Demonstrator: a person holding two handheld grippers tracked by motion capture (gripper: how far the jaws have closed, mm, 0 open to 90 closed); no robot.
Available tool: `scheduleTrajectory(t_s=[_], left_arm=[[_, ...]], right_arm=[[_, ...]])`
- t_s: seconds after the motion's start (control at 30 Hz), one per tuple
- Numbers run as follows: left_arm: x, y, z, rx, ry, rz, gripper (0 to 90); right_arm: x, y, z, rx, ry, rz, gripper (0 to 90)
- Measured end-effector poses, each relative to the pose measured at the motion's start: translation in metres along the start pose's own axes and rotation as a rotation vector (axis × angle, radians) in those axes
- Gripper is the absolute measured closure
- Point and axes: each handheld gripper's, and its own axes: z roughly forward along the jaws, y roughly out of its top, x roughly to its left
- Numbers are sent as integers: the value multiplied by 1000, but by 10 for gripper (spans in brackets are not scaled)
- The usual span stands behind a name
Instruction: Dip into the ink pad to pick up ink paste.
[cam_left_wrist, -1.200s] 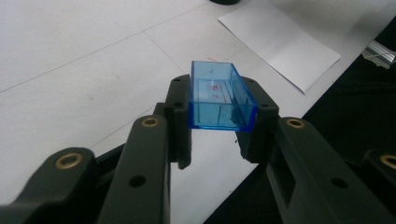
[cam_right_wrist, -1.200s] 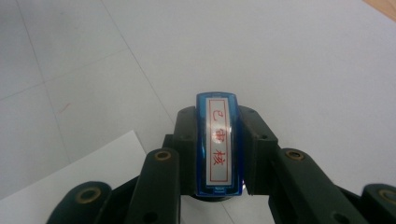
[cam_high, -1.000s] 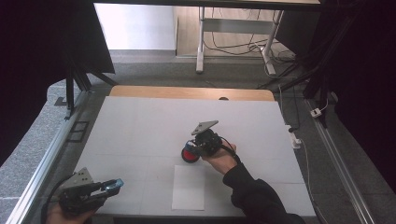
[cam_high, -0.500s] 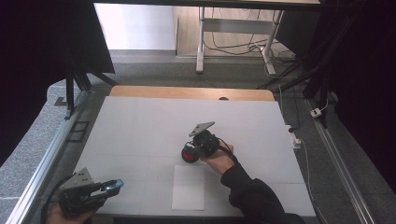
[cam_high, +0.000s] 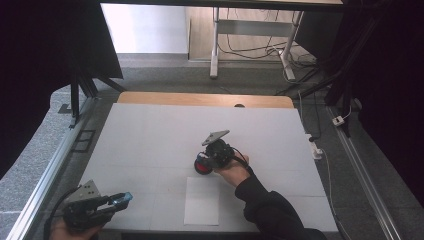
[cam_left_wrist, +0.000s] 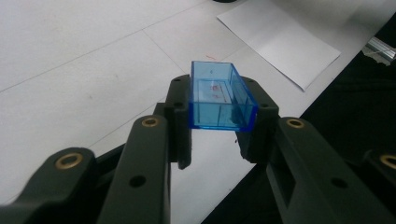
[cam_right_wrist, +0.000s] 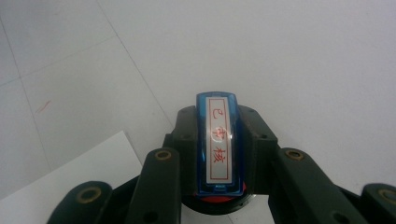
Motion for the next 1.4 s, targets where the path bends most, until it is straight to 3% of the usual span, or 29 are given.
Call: scheduleTrajectory(t_s=[0.13,0.37,0.63,0.9,1.03,1.13,1.3,1.4], left_arm=[[0,0,0,1,0,2,682],[0,0,0,3,-2,1,682],[0,0,0,5,-2,0,682],[0,-1,-1,1,-1,-4,682],[0,-1,-2,0,1,-3,682],[0,-1,-2,0,2,-3,681],[0,-1,-2,0,3,-5,681],[0,-1,-2,1,4,-5,681]], right_arm=[[0,-1,0,-7,0,-1,716],[-7,-4,0,-27,35,41,716],[2,-3,1,-20,-11,-8,716],[-2,-2,0,-18,9,32,713],[-1,-1,-1,-6,2,18,711],[-2,0,-5,-33,28,39,711],[0,6,-20,-90,31,37,711],[0,9,-27,-93,21,26,711]])
